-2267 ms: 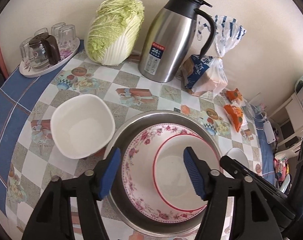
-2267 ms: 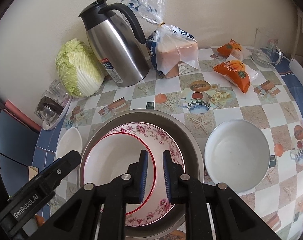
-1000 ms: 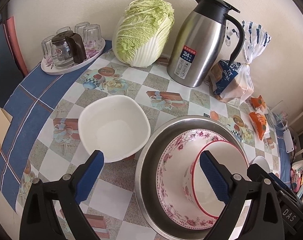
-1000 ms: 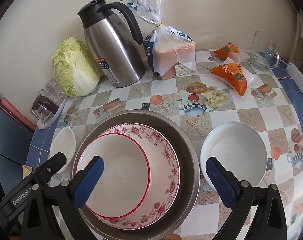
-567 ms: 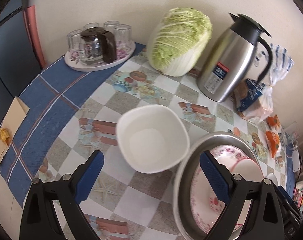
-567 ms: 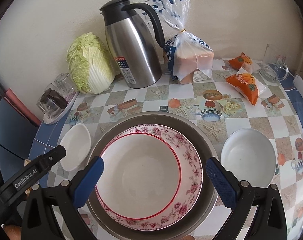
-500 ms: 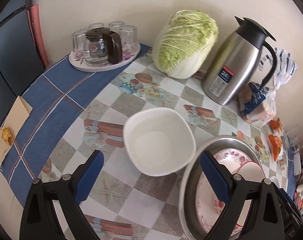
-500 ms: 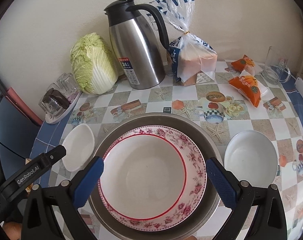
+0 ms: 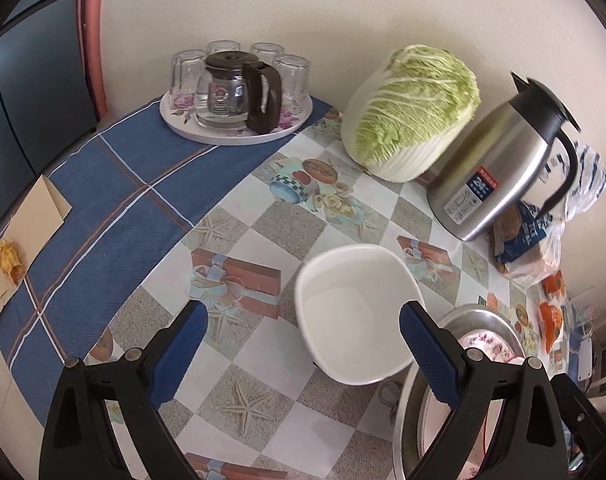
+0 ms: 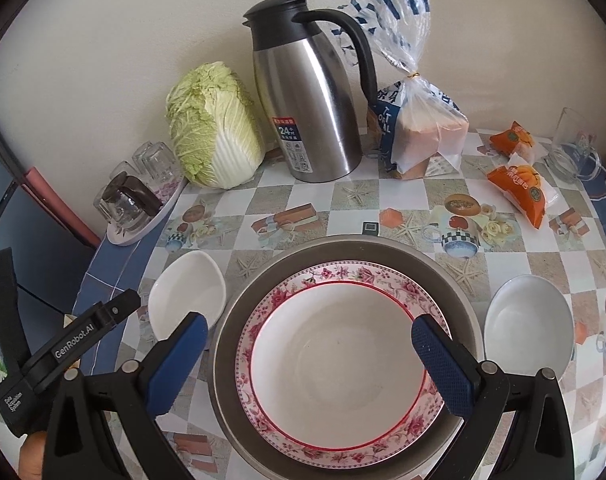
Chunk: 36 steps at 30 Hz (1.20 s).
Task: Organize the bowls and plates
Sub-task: 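Move both grippers to the rim of the white square bowl on the table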
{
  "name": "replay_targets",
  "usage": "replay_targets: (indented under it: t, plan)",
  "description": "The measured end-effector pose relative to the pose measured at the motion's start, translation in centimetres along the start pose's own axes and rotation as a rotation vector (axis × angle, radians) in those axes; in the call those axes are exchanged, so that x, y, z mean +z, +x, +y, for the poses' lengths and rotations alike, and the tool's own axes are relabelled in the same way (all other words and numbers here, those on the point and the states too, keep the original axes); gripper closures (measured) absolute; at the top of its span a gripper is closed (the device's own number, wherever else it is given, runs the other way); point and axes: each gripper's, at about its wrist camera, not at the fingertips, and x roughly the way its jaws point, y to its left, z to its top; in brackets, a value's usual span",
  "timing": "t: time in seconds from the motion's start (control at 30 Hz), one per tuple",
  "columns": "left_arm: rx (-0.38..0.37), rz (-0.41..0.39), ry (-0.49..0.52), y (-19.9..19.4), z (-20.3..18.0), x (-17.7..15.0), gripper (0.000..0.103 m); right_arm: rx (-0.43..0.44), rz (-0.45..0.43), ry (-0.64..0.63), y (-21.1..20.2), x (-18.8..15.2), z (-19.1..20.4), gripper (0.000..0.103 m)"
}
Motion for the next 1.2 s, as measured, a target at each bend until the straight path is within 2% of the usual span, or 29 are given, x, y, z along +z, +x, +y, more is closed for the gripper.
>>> replay_targets:
  t: [0.23, 0.5, 0.7, 0.9, 1.1, 1.17, 1.2]
  plan:
    - [-0.028, 0.006, -0.091, 1.4, 2.9, 0.5, 0.006, 0.072, 0.039, -0.067, 0.6, 2.4, 3.9, 0.000]
    - [-0.058, 0.023, -0.176, 3.3, 5.4, 0.6, 0.006, 0.009, 0.088, -0.175, 2.9, 4.3, 8.0, 0.001]
    - [-0.074, 0.078, -0.157, 4.9, 5.2, 0.4, 0.006, -0.010, 0.151, -0.195, 6.0, 4.5, 9.4, 0.018]
    - [-0.153, 0.108, -0.183, 6.1, 5.5, 0.2, 0.006, -0.035, 0.185, -0.201, 8.2, 4.1, 9.8, 0.035]
    - [-0.181, 0.134, -0.160, 7.2, 4.4, 0.0, 0.006, -0.060, 0.215, -0.233, 10.2, 3.8, 10.5, 0.054]
    - [-0.201, 0.155, -0.157, 7.8, 4.0, -0.2, 0.007, -0.075, 0.222, -0.244, 10.9, 3.6, 10.7, 0.057]
    - [-0.206, 0.163, -0.158, 8.0, 3.9, -0.3, 0.009, -0.081, 0.227, -0.253, 11.3, 3.5, 10.8, 0.062]
